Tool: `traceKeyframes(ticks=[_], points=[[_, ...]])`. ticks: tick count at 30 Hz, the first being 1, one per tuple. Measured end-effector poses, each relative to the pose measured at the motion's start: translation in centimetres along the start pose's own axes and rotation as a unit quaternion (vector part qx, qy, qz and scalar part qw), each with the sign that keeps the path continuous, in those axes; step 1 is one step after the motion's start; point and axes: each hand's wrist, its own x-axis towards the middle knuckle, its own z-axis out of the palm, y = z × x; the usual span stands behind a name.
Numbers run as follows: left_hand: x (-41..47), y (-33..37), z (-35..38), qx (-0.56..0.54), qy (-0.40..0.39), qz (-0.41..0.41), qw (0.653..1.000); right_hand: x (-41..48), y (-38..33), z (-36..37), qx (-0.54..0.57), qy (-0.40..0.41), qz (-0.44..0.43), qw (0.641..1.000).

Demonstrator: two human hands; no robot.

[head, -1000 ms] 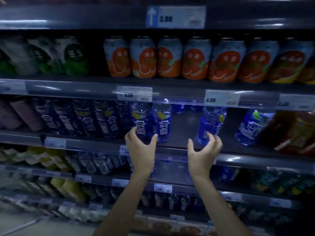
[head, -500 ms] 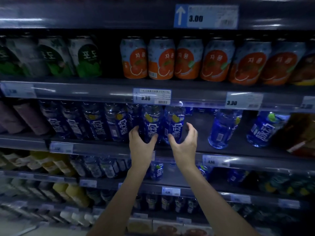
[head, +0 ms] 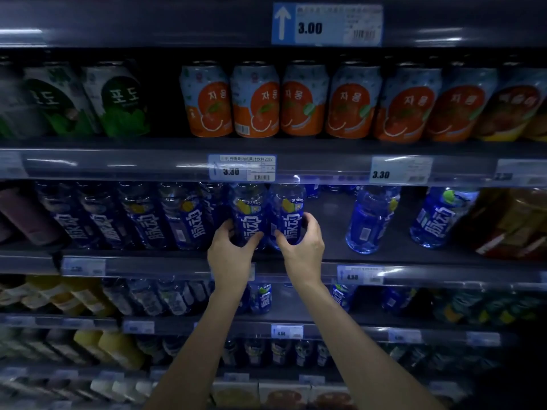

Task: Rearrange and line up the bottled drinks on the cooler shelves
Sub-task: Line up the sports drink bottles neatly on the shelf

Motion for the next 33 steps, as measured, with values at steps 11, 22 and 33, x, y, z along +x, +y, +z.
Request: traceKeyframes(ticks=[11, 22, 33], points=[[-1.7, 1.2, 2.0, -0.011, -0.005, 0.013, 1.0, 0.0, 0.7, -2.7, -0.03, 0.033, 0.011, 0.999], [-3.4, 2.8, 4.3, -0.01, -0.02, 0.031, 0.999, 0.2, 1.5, -5.0, -0.076, 0.075, 0.022, 0.994], [-4.4, 3.5, 5.4, -0.011, -0.048, 0.042, 0.998, 0.4, 1.4, -6.4, -0.133, 0.08, 0.013, 0.988]])
